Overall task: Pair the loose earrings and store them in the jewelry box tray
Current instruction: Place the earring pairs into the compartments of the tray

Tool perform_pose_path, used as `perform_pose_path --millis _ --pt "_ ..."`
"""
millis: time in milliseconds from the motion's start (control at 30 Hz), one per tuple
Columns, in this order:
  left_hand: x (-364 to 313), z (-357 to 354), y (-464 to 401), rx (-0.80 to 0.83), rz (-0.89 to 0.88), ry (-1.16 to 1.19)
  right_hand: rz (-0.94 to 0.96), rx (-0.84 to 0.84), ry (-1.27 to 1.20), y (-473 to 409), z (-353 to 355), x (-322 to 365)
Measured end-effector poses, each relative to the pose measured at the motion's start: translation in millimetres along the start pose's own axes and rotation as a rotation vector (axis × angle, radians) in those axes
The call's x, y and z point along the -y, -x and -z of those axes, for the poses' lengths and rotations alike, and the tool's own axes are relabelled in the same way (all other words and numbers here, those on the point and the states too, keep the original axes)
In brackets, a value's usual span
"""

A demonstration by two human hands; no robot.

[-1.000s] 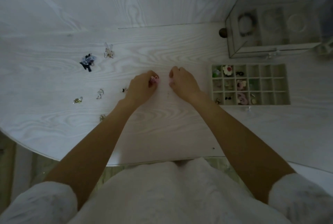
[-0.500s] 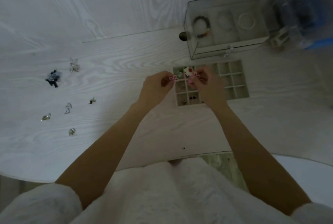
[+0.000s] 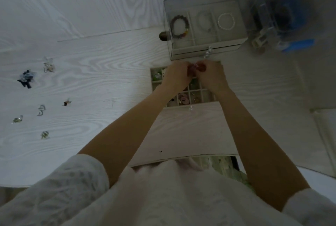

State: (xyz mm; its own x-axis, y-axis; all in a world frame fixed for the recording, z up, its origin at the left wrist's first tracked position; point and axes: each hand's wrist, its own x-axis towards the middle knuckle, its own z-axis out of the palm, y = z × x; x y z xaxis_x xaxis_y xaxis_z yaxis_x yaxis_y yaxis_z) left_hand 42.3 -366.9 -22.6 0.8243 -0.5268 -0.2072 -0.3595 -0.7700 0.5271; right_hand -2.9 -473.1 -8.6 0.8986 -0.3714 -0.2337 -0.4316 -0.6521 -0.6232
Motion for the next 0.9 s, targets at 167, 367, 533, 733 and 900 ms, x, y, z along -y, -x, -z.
perform_pose_path --millis 167,367,533,733,900 --pt "7 0 7 -0.025 -0.065 -0.035 0.111 -0.028 0.088 3 -3 -6" --pt "19 -4 11 -0.065 -0.165 -0.156 0.232 -0.018 0.454 1 -14 -22" --pt "21 1 18 -0.012 -0.165 -0.183 0.376 0.021 0.451 -1 -19 -39" --pt "20 7 20 0.001 -0.194 -0.264 0.35 -0.057 0.447 -17 -9 -28" --pt "24 5 19 0.005 -0.173 -0.279 0.315 0.02 0.595 -27 -10 -16"
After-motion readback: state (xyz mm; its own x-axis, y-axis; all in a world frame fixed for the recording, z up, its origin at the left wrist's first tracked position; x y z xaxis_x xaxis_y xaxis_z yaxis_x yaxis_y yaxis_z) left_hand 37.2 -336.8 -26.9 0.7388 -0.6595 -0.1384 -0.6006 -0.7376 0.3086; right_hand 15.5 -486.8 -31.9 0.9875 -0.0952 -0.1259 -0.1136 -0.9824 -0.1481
